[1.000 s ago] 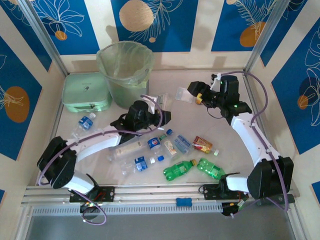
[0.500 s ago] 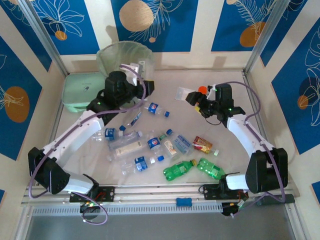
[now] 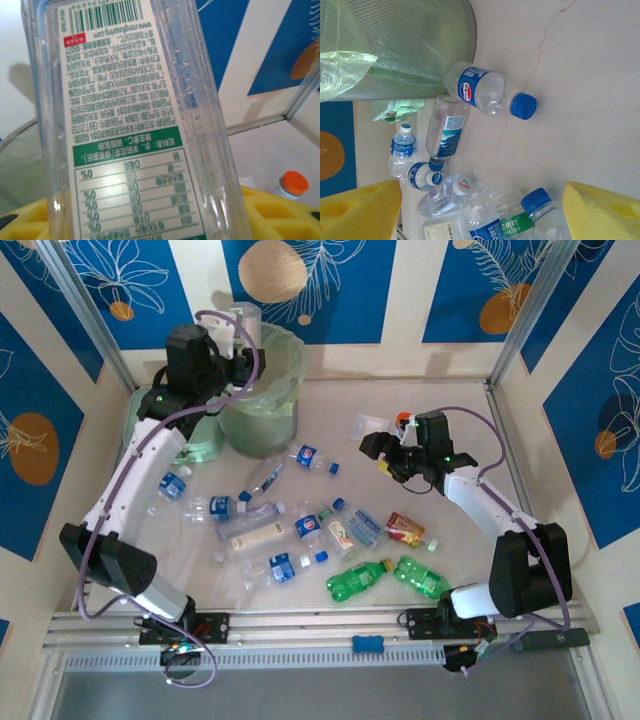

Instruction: Put the plastic bottles in the bin

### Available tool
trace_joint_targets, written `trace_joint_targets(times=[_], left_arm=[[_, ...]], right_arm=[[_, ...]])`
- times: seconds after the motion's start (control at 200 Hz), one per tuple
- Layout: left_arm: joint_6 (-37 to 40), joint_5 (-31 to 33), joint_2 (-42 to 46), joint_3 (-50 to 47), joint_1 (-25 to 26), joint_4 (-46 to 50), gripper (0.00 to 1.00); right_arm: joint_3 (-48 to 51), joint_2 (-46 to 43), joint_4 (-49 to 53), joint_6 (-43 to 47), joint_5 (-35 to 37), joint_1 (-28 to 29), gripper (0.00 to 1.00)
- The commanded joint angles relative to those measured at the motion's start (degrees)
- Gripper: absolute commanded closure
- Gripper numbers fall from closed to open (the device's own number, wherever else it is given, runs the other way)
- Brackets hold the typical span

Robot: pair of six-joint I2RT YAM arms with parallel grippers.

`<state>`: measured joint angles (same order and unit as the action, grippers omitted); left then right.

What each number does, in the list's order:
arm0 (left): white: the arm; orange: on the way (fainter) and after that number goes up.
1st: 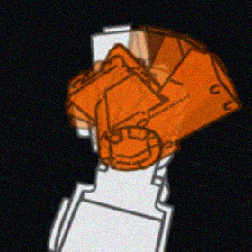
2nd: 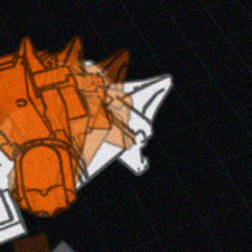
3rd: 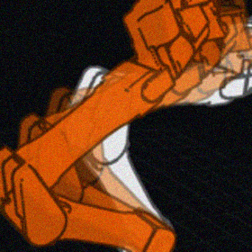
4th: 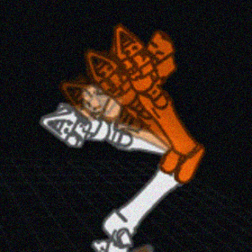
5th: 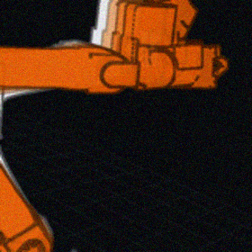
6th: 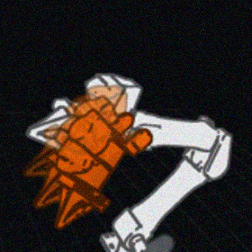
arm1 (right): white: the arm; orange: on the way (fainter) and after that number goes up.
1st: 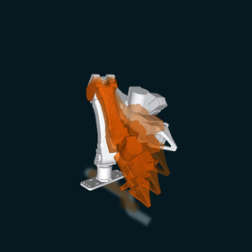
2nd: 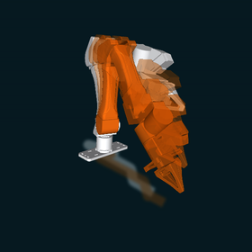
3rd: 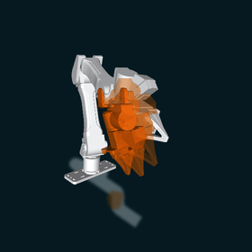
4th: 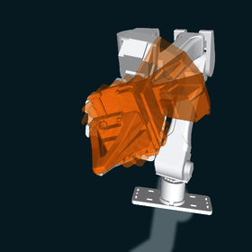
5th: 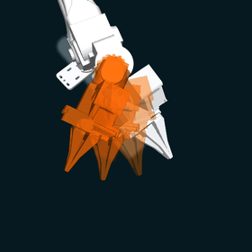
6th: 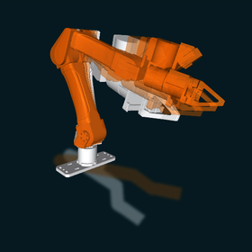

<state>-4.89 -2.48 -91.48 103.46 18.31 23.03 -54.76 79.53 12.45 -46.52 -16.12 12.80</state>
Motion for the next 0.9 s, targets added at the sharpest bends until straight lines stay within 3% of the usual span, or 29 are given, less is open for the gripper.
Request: trace_joint_targets(times=[0.0,0.38,0.715,0.895], left_arm=[[4.25,-0.50,-4.53,7.15,-1.80,7.64,0.51],[6.11,-0.25,-20.15,25.27,-3.86,21.59,0.51],[6.82,0.63,-24.70,27.27,-4.31,23.55,0.51],[6.47,0.55,-25.01,27.24,-4.31,23.58,0.41]], right_arm=[[-1.71,-0.39,1.82,1.24,-0.67,0.42,0.16],[-0.69,-3.42,4.68,2.74,1.77,0.30,0.16],[-0.26,-4.29,4.87,2.93,2.14,0.03,0.16],[-0.23,-4.51,5.02,3.19,2.29,0.03,0.16]])
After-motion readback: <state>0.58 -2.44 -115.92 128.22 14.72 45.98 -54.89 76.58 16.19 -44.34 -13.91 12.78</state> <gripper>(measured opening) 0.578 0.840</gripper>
